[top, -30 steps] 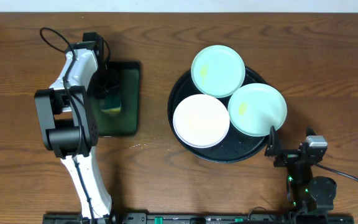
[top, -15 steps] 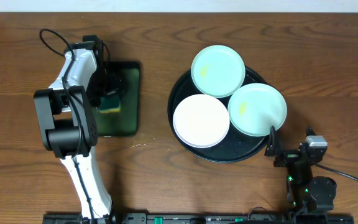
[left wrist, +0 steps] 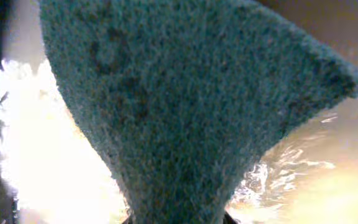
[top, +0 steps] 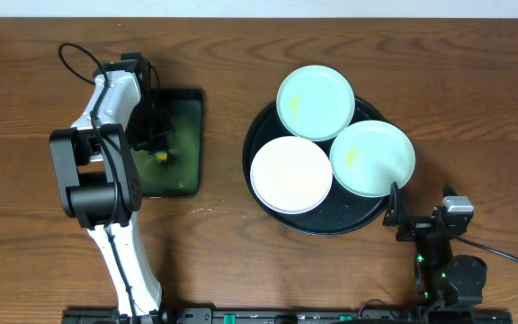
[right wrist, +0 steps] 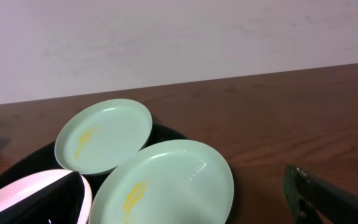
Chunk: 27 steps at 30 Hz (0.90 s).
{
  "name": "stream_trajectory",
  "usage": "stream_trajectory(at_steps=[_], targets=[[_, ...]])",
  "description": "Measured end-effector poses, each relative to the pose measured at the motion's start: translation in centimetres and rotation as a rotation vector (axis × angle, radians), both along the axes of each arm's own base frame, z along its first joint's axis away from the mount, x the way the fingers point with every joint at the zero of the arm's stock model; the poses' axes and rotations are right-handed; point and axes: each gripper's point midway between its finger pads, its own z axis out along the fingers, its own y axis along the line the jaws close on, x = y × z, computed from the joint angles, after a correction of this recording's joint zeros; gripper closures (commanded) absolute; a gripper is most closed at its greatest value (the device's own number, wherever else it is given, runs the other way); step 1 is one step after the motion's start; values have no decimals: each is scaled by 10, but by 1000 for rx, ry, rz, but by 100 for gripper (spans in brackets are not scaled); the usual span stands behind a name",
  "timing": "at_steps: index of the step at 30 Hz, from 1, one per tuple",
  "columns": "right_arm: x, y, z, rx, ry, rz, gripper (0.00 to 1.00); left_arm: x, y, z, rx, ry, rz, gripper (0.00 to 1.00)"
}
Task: Clean dirty plates on tray and stack at the side
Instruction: 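Lower the left gripper and grasp the green sponge, then lift the sponge with the left gripper off the small tray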
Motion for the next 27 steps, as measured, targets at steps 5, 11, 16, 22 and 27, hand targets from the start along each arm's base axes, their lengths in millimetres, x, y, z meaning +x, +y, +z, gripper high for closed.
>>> stream_trajectory(at_steps=[5,11,16,22,27], targets=[[0,0,0,0,0,0,1,1,1,0,5,-3,0,11],[0,0,0,0,0,0,1,8,1,-1,6,-34,0,13],[0,0,0,0,0,0,1,13,0,-1,3,-51,-2,33],[0,0,0,0,0,0,1,13,2,-1,17,-53,1,89],[0,0,0,0,0,0,1,15,4,6,29,-70,-4,93]])
